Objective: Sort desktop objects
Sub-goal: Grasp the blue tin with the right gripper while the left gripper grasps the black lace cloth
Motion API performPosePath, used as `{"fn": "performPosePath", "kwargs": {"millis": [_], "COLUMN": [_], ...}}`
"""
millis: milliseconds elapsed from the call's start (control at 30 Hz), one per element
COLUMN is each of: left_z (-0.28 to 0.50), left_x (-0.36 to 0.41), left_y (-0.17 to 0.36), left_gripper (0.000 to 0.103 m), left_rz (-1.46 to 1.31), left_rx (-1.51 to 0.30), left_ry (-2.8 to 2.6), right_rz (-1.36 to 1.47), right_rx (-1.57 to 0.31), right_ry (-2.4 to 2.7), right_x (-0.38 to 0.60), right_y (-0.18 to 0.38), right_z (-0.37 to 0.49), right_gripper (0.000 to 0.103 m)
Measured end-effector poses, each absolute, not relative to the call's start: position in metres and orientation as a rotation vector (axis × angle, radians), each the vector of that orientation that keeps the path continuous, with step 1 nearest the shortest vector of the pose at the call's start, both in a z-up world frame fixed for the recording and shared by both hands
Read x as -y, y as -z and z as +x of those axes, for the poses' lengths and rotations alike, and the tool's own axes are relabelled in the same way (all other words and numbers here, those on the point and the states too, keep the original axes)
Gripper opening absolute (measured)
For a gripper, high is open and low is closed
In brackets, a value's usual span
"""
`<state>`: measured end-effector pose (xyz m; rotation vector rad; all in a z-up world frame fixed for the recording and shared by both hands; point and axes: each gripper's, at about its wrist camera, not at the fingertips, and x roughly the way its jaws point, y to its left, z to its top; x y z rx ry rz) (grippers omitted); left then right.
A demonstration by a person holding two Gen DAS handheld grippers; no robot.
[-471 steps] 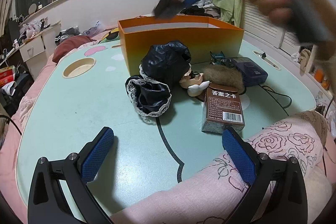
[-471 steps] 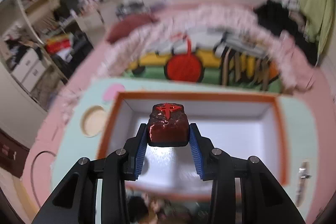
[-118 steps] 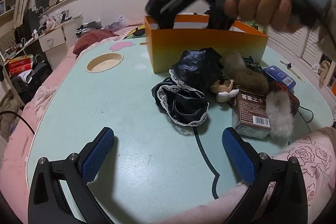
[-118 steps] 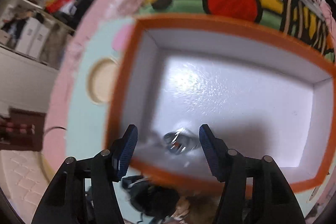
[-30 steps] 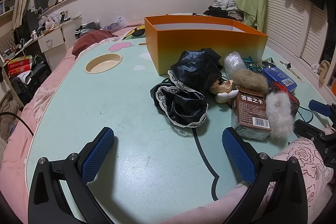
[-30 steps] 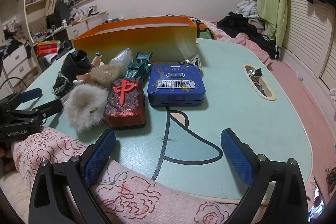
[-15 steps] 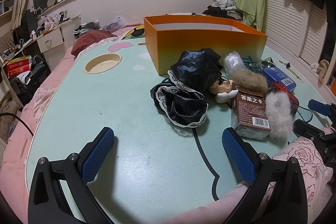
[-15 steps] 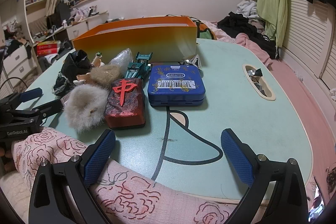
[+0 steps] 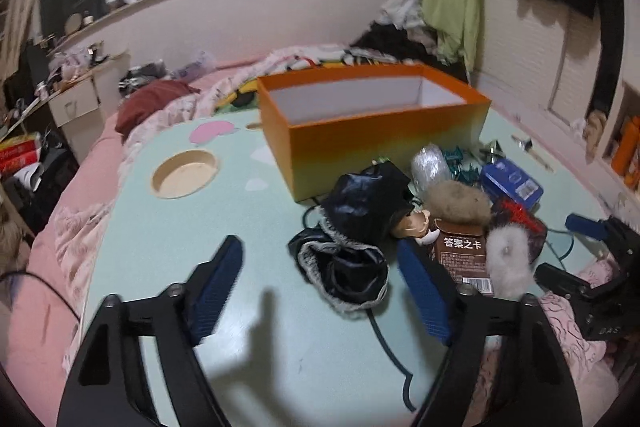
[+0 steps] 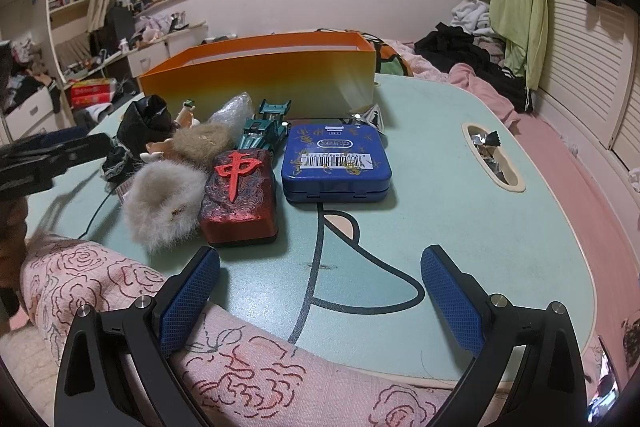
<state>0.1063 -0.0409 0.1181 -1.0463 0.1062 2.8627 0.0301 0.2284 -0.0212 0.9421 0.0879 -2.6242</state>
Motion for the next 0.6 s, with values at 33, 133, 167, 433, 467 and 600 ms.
{"fn": "performPosePath", "kwargs": {"millis": [33, 133, 167, 433, 467, 600], "left_z": [0.101, 0.092, 0.096, 0.134, 0.137, 0.145], "left_x": [0.038, 0.038, 0.040, 0.048, 0.051, 0.058], "left_y": [-0.114, -0.100, -0.100, -0.119, -0.126, -0.152], "left_gripper": [0.070, 0.036, 0.033, 0.026, 0.026, 0.026], "left_rz": [-1.081, -1.170, -1.151, -1.011, -0.985, -0.897], "left_rx": [-0.122, -0.105, -0.090, -0.154, -0.158, -0.109], "left_ry": [-2.832, -2.804, -2.804, -2.760, -2.758, -2.752], "right_rz": [0.941, 0.935, 0.931, 0.892, 0.899, 0.990], "right_rx": [-0.087, -0.076, -0.068, 0.119, 0.152, 0.134], "right_ry": [2.624, 2.625, 2.622, 2.571, 2.567, 2.609], "right_x": [-0.228, -0.229, -0.229, -0.248, -0.251, -0.250], "right_y": [0.021, 0.021, 0.021, 0.010, 0.005, -0.015], "right_z": [0.030, 0.030, 0.030, 0.025, 0.022, -0.006], "right_gripper": [0.101, 0.101, 0.101, 0.094, 0.092, 0.089]}}
